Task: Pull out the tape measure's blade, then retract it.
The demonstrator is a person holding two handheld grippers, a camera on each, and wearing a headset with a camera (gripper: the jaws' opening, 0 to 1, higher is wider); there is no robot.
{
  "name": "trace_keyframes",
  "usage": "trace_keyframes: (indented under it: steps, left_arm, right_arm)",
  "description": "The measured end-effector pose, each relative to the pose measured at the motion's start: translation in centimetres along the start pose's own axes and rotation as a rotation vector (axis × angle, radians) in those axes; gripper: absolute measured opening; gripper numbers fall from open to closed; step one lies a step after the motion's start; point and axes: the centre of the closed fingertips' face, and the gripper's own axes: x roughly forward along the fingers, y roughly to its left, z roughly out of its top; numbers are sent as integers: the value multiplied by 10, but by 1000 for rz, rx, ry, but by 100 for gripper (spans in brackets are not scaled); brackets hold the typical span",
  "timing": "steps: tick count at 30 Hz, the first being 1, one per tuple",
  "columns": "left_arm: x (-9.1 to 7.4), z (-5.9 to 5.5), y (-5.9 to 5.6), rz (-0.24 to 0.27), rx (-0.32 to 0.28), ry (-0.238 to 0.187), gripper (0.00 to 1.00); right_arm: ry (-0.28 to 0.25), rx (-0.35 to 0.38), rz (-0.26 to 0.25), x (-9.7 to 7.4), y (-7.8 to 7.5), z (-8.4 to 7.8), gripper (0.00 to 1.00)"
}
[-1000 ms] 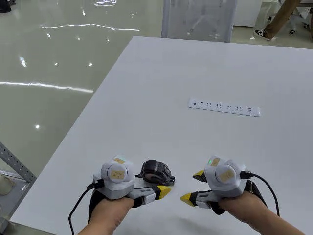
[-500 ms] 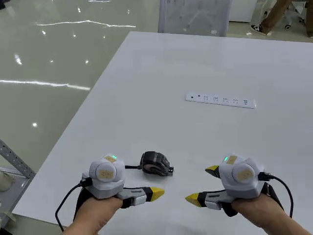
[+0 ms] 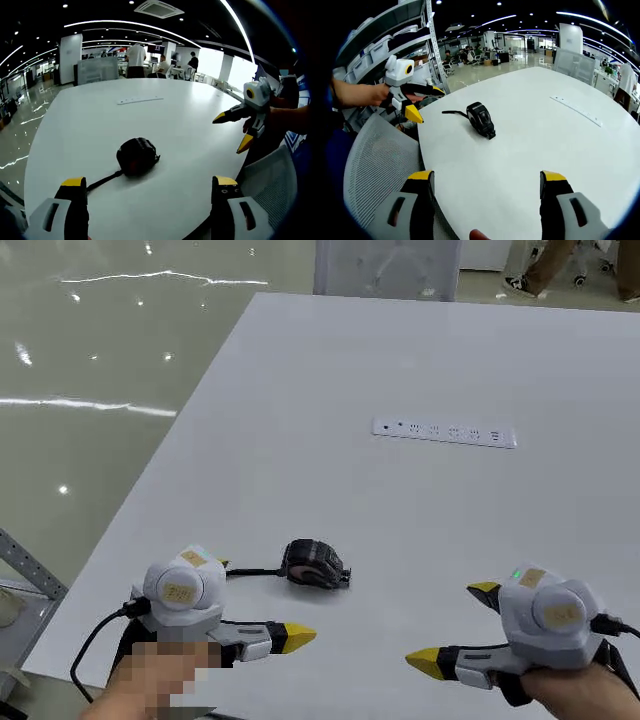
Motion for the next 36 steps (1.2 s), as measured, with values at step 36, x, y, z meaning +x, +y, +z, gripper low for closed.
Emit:
trace_keyframes:
  steps: [36]
  left_arm:
    - [-70,-15,14,21,14,14,100]
  right_arm:
    - [-5,183,-174,-107,-9,-36,100]
